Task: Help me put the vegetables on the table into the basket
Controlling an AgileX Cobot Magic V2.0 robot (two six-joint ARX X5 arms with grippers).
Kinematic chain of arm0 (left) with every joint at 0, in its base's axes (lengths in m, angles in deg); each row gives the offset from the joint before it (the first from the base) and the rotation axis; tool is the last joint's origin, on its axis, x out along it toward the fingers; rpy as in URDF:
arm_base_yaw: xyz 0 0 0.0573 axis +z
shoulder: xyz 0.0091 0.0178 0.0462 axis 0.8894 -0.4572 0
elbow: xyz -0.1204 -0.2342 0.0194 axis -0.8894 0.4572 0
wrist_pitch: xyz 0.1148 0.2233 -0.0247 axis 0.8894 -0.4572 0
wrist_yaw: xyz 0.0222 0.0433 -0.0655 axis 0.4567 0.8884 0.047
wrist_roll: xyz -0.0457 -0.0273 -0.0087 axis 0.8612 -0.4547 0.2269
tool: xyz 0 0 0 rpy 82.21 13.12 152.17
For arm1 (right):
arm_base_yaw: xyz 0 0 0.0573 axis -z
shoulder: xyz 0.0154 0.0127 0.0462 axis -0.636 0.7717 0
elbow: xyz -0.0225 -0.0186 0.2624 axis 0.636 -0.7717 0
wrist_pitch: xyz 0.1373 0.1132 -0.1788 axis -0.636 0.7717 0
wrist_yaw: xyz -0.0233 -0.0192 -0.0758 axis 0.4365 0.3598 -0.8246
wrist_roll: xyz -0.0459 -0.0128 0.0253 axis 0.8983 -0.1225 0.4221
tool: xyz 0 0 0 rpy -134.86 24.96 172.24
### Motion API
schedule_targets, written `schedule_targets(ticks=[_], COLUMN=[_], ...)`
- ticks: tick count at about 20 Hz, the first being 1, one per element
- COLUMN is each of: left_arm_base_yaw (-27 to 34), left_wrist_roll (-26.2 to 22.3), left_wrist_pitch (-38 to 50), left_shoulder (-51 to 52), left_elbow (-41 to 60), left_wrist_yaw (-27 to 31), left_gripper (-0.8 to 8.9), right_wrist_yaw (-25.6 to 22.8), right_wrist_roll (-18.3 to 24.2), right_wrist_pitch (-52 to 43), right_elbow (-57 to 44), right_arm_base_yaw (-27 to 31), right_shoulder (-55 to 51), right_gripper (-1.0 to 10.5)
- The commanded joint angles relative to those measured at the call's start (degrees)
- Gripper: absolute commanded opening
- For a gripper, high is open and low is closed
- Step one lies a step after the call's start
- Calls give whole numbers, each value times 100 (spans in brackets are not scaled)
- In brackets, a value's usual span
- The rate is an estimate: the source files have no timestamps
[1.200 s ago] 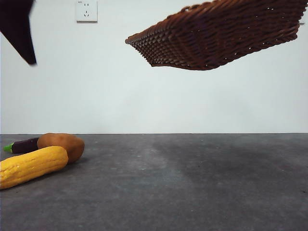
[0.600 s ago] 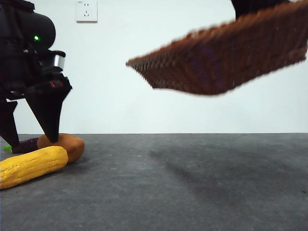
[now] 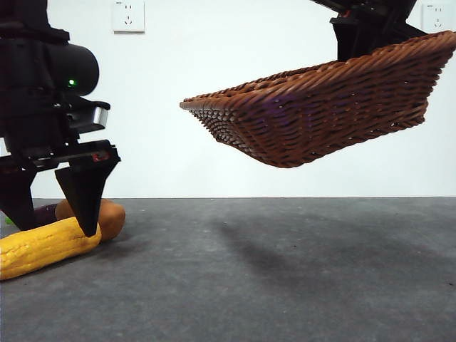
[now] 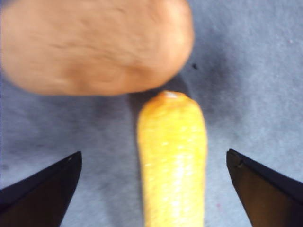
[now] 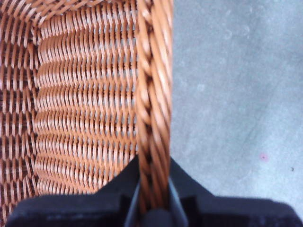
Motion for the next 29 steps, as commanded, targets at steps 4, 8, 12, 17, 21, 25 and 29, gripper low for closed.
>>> schedule_targets(ticks=[4,8,12,17,21,25,29], left_arm_base_yaw=[-219,-232,-234,-232,-232,-256,-658], left_wrist_roll=[232,236,275,46,-92,-122,-48], left_wrist_pitch=[15,-7,-63,-376,-492,-649,-562], left_shoulder=[-289,-306,-306,-153,798,2472,4129], left_elbow=[-7,-7,-7,-7,-7,-7,-7], left_wrist_yaw=[15,13,11,-31,-345,-651,-1377], left_gripper=[621,136,-8,-8,-8,-8,-8], right_wrist_yaw=[107,109,109,107,105,105,496], right_wrist_roll=[-116,-107,-101,-72,-50,-35,-374], right_wrist_pitch=[-125,-136,-118,-4,55,-57,-568], right_elbow=[9,9,9,7,2,-203,-706], right_arm_base_yaw=[-2,-2,-2,-2,-2,-2,-50], right_shoulder=[-68,-68,-68,-68,-68,-66,-66], right_gripper=[-12,-12,-12,-12,-12,-12,-12])
